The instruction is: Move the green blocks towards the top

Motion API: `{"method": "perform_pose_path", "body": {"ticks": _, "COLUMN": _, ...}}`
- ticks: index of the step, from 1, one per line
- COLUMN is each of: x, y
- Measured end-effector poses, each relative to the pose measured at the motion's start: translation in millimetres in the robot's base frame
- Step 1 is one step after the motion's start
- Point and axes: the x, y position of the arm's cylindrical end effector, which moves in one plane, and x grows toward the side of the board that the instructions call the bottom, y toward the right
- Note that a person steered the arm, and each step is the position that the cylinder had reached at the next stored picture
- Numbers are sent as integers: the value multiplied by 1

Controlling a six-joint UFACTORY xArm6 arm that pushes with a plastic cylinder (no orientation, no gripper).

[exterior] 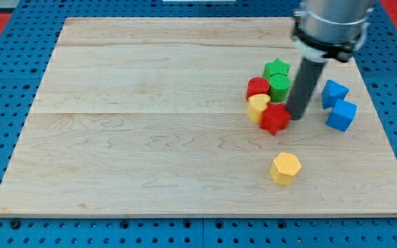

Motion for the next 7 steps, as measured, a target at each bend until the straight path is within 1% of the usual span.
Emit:
{"method": "perform_pose_path", "body": {"ticks": 1, "x": 1, "y": -39}}
{"method": "perform_pose_path", "body": {"ticks": 2, "x": -6, "y": -66}}
{"method": "perform_pose_path", "body": {"ticks": 3, "x": -13, "y": -10}}
{"method": "perform_pose_path", "body": {"ticks": 4, "x": -31, "y": 23}}
{"method": "perform_pose_path", "body": {"ticks": 6, "x": -68, "y": -10}}
{"method": "perform_pose_path", "body": {"ticks": 7, "x": -77, "y": -11}}
